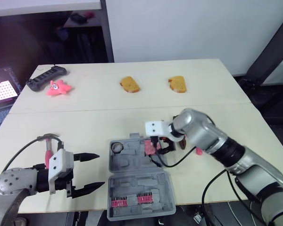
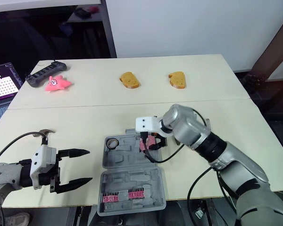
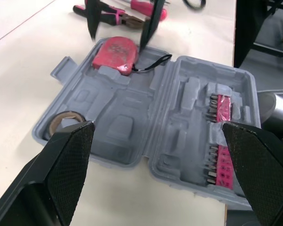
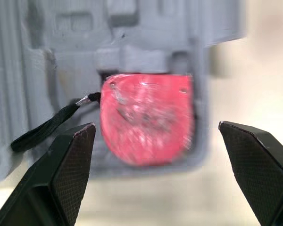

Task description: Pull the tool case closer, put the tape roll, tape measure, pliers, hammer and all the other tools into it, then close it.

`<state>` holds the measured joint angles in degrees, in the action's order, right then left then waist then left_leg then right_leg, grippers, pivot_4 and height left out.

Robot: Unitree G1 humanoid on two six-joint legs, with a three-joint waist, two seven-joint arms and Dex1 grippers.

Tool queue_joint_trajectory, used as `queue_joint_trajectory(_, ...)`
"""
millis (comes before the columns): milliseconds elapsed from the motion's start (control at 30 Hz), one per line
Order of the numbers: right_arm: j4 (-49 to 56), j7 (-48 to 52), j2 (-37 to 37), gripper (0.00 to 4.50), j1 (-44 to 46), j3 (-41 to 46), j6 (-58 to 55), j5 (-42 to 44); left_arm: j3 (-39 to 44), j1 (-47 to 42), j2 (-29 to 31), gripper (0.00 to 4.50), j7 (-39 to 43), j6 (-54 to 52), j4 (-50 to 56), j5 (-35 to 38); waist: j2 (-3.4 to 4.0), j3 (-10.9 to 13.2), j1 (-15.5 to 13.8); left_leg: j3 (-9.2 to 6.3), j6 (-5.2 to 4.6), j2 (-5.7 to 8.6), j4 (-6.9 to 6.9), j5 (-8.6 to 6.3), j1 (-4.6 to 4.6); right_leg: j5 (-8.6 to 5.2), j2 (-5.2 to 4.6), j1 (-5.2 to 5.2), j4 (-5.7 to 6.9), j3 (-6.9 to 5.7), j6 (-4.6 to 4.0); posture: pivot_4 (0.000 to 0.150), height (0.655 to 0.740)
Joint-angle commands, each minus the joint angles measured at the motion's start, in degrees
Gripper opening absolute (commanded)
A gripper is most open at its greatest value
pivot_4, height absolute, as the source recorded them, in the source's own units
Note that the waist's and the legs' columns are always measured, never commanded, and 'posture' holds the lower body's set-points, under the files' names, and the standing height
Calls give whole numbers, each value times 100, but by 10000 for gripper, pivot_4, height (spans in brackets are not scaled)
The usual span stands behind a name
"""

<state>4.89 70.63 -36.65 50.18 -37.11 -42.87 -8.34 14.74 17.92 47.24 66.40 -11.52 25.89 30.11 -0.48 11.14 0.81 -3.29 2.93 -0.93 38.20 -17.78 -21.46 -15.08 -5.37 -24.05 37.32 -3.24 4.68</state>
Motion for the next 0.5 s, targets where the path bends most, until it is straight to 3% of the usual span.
queue_joint_trajectory(33,576,-56,31,44735,-145,839,45,545,77,-48,42,45000,55,62,18,50,0,0,-2,0,0,0,0,0,1,0,0,0,0,0,0,1500,7400)
queue_joint_trajectory(100,761,-298,234,44735,-488,1415,311,945,57,-106,44,45000,69,56,-15,49,-1,-1,-6,0,0,0,-1,0,2,0,0,1,0,0,0,1500,7400)
queue_joint_trajectory(233,1068,-349,288,44735,-1134,1702,684,1356,5,-288,43,45000,104,19,-95,79,-2,-1,-19,2,0,0,1,0,2,0,-1,5,-1,1,1,1500,7400)
queue_joint_trajectory(333,985,-320,307,37107,-1457,1711,737,1586,6,-429,50,45000,130,-40,-148,128,-2,-1,-10,3,0,0,2,0,4,1,-1,6,1,1,1,1500,7400)
queue_joint_trajectory(500,121,-591,463,13122,-1911,1788,1235,1651,0,-571,64,45000,189,-72,-193,170,-4,-2,7,2,0,0,1,0,7,1,0,7,1,1,0,1500,7400)
